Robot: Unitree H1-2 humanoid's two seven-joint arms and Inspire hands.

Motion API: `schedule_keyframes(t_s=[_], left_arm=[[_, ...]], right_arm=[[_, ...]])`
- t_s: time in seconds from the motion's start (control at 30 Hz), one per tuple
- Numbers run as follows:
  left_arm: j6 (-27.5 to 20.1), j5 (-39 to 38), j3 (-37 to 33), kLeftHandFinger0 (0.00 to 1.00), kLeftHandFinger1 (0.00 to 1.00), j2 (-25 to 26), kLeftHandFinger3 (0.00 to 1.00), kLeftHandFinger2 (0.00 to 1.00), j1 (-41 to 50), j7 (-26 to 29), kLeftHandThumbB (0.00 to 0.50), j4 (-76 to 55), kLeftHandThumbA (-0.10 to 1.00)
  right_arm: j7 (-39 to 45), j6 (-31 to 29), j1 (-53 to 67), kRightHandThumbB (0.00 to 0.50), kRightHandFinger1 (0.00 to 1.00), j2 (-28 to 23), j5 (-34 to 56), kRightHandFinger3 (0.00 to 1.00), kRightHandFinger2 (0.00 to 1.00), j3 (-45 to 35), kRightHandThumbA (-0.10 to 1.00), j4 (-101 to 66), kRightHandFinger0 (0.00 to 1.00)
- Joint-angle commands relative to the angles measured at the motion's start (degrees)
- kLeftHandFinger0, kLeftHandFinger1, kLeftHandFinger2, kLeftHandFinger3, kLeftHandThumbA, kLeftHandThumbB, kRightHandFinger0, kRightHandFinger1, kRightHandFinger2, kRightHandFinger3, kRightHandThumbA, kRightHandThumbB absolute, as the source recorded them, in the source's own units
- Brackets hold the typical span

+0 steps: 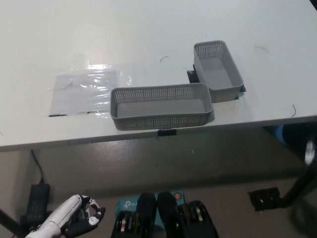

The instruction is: The robot uses its right hand to pick up the grey box kept on the middle on the desk and place it on top of another box next to it in a right angle

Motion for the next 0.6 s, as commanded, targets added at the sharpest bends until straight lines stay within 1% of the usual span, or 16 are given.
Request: schedule_keyframes(t_s=[0.0, 0.07, 0.1, 0.13, 0.17, 0.2, 0.23, 0.27, 0.3, 0.33, 0.37, 0.4, 0.43, 0.47, 0.53, 0.57], left_arm=[[-0.6, 1.5, 1.0, 0.06, 0.04, 1.5, 0.42, 0.20, -0.4, -0.6, 0.156, -1.0, 0.57], [-0.2, 1.1, 1.3, 0.05, 0.03, 1.5, 0.41, 0.21, -0.3, -1.0, 0.157, -1.3, 0.56], [0.0, 1.6, 1.2, 0.05, 0.03, 1.5, 0.39, 0.20, -0.3, -1.0, 0.145, -1.6, 0.54], [0.1, 1.7, 1.2, 0.07, 0.05, 1.6, 0.41, 0.23, -0.3, -1.2, 0.150, -1.5, 0.56], [0.3, 2.1, 1.1, 0.08, 0.05, 1.6, 0.41, 0.22, -0.4, -1.2, 0.160, -1.5, 0.59], [0.1, 2.1, 1.2, 0.08, 0.05, 1.7, 0.40, 0.22, -0.5, -1.3, 0.161, -1.5, 0.60], [0.3, 2.1, 1.2, 0.08, 0.05, 1.7, 0.39, 0.22, -0.5, -1.5, 0.158, -1.6, 0.60], [0.1, 1.9, 1.3, 0.07, 0.05, 1.6, 0.38, 0.21, -0.5, -1.6, 0.155, -1.5, 0.60], [0.0, 1.8, 1.4, 0.07, 0.05, 1.6, 0.38, 0.21, -0.5, -1.6, 0.156, -1.5, 0.59], [0.1, 1.8, 1.4, 0.07, 0.05, 1.5, 0.38, 0.21, -0.5, -1.7, 0.156, -1.5, 0.59], [0.5, 1.8, 1.5, 0.07, 0.05, 1.5, 0.39, 0.22, -0.5, -1.9, 0.156, -1.6, 0.59], [0.3, 1.6, 1.7, 0.07, 0.05, 1.4, 0.39, 0.23, -0.5, -1.9, 0.149, -1.5, 0.56], [0.3, 1.6, 1.8, 0.07, 0.05, 1.3, 0.39, 0.23, -0.5, -2.0, 0.154, -1.4, 0.56], [0.3, 1.6, 1.8, 0.07, 0.04, 1.2, 0.41, 0.22, -0.5, -2.0, 0.158, -1.4, 0.56], [0.2, 1.5, 2.2, 0.07, 0.04, 1.4, 0.42, 0.22, -0.5, -2.2, 0.156, -1.5, 0.56], [0.3, 2.5, 1.9, 0.08, 0.05, 1.6, 0.44, 0.22, -0.6, -2.0, 0.159, -1.5, 0.59]], right_arm=[[3.2, -0.3, -9.7, 0.198, 0.41, -3.7, -2.3, 0.78, 0.48, -0.4, 0.17, -5.7, 0.29], [3.7, -0.6, -11.9, 0.201, 0.43, -3.9, -2.8, 0.78, 0.49, 0.2, 0.19, -5.9, 0.32], [4.4, -0.6, -13.6, 0.209, 0.47, -4.2, -3.0, 0.81, 0.53, 0.7, 0.18, -5.5, 0.37], [5.3, -0.4, -15.2, 0.228, 0.52, -4.7, -3.8, 0.82, 0.58, 1.5, 0.16, -5.1, 0.43], [7.4, 0.0, -17.2, 0.255, 0.61, -5.6, -3.7, 0.87, 0.68, 2.6, 0.19, -3.9, 0.51], [8.6, -0.4, -19.0, 0.291, 0.64, -6.4, -4.2, 0.89, 0.72, 3.8, 0.22, -2.4, 0.52], [9.3, -0.8, -19.9, 0.302, 0.67, -6.7, -4.0, 0.90, 0.77, 4.5, 0.23, -1.6, 0.55], [11.2, 0.1, -20.9, 0.312, 0.78, -7.3, -4.1, 0.93, 0.87, 5.5, 0.24, -1.8, 0.64], [11.9, 0.6, -21.3, 0.314, 0.82, -7.5, -4.1, 0.94, 0.88, 6.0, 0.25, -1.9, 0.70], [14.3, 2.0, -22.2, 0.318, 0.93, -8.2, -4.2, 0.99, 0.99, 7.0, 0.24, -2.3, 0.83], [16.3, 2.5, -23.2, 0.337, 1.00, -8.8, -4.4, 1.00, 1.00, 8.0, 0.19, -2.3, 0.93], [17.7, 3.5, -24.0, 0.357, 1.00, -9.2, -4.9, 1.00, 1.00, 8.8, 0.19, -2.5, 0.96], [20.2, 4.0, -26.1, 0.387, 1.00, -9.9, -6.1, 1.00, 1.00, 10.7, 0.15, -1.6, 1.00], [20.9, 4.2, -26.6, 0.402, 1.00, -10.1, -6.4, 1.00, 1.00, 11.3, 0.15, -1.2, 1.00], [21.4, 4.7, -27.3, 0.403, 1.00, -10.2, -6.7, 1.00, 1.00, 12.0, 0.15, -0.8, 1.00], [23.9, 4.9, -29.1, 0.406, 1.00, -10.8, -7.5, 1.00, 1.00, 13.8, 0.17, 0.8, 1.00]])
